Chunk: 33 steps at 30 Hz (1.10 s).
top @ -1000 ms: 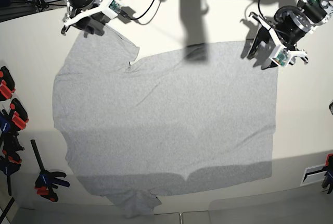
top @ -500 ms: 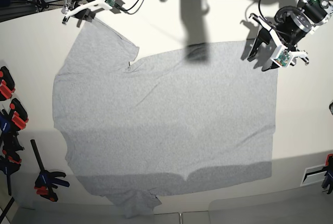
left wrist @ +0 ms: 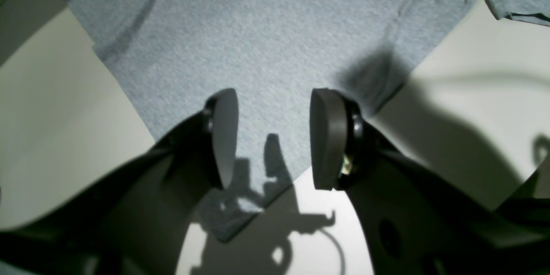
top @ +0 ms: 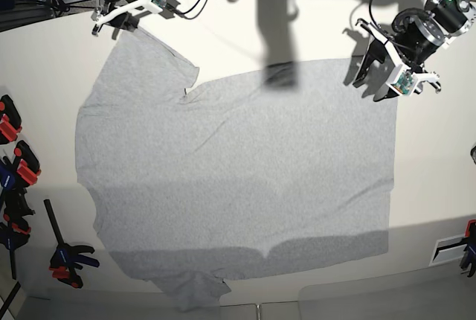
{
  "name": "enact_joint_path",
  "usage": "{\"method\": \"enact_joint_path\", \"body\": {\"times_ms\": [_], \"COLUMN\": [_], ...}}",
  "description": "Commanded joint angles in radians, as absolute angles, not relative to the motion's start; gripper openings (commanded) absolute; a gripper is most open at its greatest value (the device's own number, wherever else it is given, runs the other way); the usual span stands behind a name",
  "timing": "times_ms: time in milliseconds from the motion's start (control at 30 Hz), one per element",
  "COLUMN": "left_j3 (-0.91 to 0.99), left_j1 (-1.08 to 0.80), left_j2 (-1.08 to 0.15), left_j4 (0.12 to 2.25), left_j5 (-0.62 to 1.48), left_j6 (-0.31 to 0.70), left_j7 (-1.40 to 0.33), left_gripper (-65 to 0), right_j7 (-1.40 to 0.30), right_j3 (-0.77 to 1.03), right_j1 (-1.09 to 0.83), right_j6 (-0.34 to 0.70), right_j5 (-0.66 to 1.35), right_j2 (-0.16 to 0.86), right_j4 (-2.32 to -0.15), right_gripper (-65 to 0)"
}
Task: Fold the T-shirt properly
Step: 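Grasp the shirt's shoulder edge with the right gripper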
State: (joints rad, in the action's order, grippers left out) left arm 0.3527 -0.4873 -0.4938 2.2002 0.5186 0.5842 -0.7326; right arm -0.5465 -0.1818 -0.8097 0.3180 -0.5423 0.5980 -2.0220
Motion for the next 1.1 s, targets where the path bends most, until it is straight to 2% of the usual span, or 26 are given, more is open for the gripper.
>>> {"method": "enact_joint_path", "body": {"times_ms": [0,200,600,733,1067], "left_j3": [0.358,0.358,0.358,0.358,0.358], "left_j1": [-0.485,-0.485,-0.485,-0.485,-0.485], "left_j2": [-0.504,-0.493,-0.493,-0.493,-0.493], "left_j4": [2.218,2.218,2.218,2.218,2.218], "left_j5": [0.528,0.527,0.527,0.527,0.527], "left_j6": [0.583,0.583,0.583,0.583,0.583], "left_j7": [-0.709,-0.710,-0.709,-0.709,-0.709], "left_gripper": [-39.8,-39.8,-39.8,-39.8,-39.8], "right_j7": [-0.535,-0.495,-0.494,-0.497,-0.498], "right_j3": [-0.177,-0.177,-0.177,-0.177,-0.177], "right_j1": [-0.800,-0.725,-0.727,-0.732,-0.732], "right_j6": [0.303,0.331,0.371,0.427,0.411], "right_j5": [-0.547,-0.516,-0.516,-0.463,-0.381], "right_j2": [0.610,0.609,0.609,0.609,0.609], "right_j4": [-2.025,-1.970,-1.883,-1.883,-1.986], "right_gripper": [-33.6,-33.6,-33.6,-33.6,-33.6]}}
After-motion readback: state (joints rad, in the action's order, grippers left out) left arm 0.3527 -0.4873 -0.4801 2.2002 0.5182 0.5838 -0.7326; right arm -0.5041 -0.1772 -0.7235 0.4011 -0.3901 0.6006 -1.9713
